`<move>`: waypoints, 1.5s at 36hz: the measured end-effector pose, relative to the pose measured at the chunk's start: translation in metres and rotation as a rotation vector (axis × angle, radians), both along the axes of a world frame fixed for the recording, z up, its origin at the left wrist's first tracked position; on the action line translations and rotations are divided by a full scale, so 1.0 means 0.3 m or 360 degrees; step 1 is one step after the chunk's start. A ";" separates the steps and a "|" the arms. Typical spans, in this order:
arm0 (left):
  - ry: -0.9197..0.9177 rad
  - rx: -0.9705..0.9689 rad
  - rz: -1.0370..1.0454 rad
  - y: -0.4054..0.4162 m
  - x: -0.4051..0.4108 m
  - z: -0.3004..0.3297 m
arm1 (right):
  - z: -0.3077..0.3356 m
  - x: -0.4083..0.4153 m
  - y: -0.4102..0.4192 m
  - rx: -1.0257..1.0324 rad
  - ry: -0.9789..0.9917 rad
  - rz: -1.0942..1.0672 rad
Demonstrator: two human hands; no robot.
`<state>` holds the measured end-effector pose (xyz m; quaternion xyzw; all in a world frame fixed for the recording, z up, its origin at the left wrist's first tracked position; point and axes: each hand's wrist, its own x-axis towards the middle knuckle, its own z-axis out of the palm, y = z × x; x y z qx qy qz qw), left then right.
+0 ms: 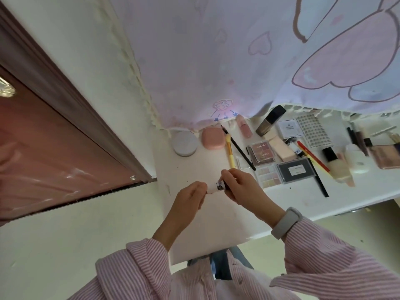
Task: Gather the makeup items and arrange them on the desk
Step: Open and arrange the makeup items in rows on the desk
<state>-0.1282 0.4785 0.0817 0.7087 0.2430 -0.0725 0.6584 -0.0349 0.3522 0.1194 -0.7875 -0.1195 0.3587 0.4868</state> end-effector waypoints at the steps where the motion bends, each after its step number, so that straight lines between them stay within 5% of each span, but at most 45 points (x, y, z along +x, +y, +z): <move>1: -0.0019 0.0057 -0.0070 0.000 -0.005 -0.005 | -0.012 -0.003 0.001 -0.0048 -0.0079 0.0001; 16: -0.0177 0.0547 -0.0110 0.014 -0.015 -0.028 | -0.035 0.008 0.009 -0.0249 -0.0290 0.0169; 20: -0.0251 0.0649 -0.0038 0.016 -0.012 -0.029 | -0.040 -0.001 0.002 -0.0035 -0.0084 0.0128; 25: -0.0268 0.0692 -0.0032 0.017 -0.013 -0.033 | -0.047 0.014 0.013 -0.0293 -0.0189 0.0232; 33: -0.0245 0.0732 -0.0023 0.027 -0.012 -0.040 | -0.032 0.009 0.004 -0.0071 0.0070 0.0150; 43: -0.0232 0.0720 -0.0107 0.050 -0.012 -0.061 | -0.008 0.064 -0.035 -0.0180 -0.0352 0.0379; 54: -0.0084 0.0269 0.0660 0.133 -0.017 -0.154 | -0.118 0.109 -0.067 0.0244 0.0386 -0.0470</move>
